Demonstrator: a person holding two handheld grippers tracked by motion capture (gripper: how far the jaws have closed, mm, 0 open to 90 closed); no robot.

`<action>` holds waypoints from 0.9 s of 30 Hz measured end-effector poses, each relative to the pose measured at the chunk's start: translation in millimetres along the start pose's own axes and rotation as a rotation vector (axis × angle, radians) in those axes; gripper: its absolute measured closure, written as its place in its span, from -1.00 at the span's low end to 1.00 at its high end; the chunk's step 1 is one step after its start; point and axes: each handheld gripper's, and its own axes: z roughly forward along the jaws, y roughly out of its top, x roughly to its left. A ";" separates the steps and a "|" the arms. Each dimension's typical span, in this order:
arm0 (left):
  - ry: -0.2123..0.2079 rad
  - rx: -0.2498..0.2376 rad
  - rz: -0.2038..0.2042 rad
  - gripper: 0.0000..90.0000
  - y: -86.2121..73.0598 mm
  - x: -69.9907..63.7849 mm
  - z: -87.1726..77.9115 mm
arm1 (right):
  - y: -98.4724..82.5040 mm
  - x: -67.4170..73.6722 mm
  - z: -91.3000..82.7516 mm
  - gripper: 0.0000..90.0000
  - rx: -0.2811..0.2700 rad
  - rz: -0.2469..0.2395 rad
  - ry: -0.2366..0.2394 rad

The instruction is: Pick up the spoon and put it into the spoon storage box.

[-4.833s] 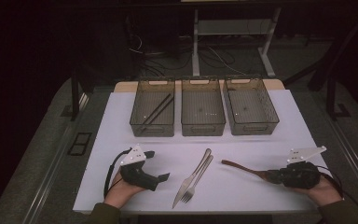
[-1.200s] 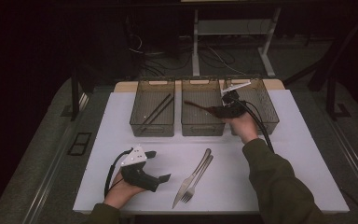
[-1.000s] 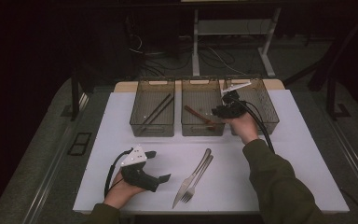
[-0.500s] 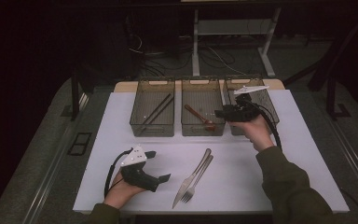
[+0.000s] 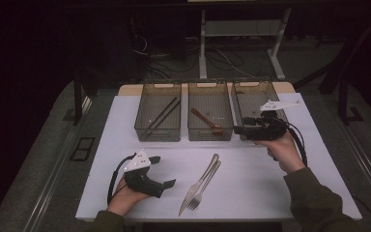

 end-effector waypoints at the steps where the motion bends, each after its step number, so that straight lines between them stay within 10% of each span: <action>1: 0.001 -0.001 -0.001 -1.00 -0.2 -0.1 -0.1 | -2.8 -0.8 -2.5 -0.18 -0.003 0.004 0.001; 27: 0.020 0.001 0.007 -1.00 0.5 -2.9 -4.1 | -87.8 -3.3 -54.6 -0.28 0.018 -0.032 0.044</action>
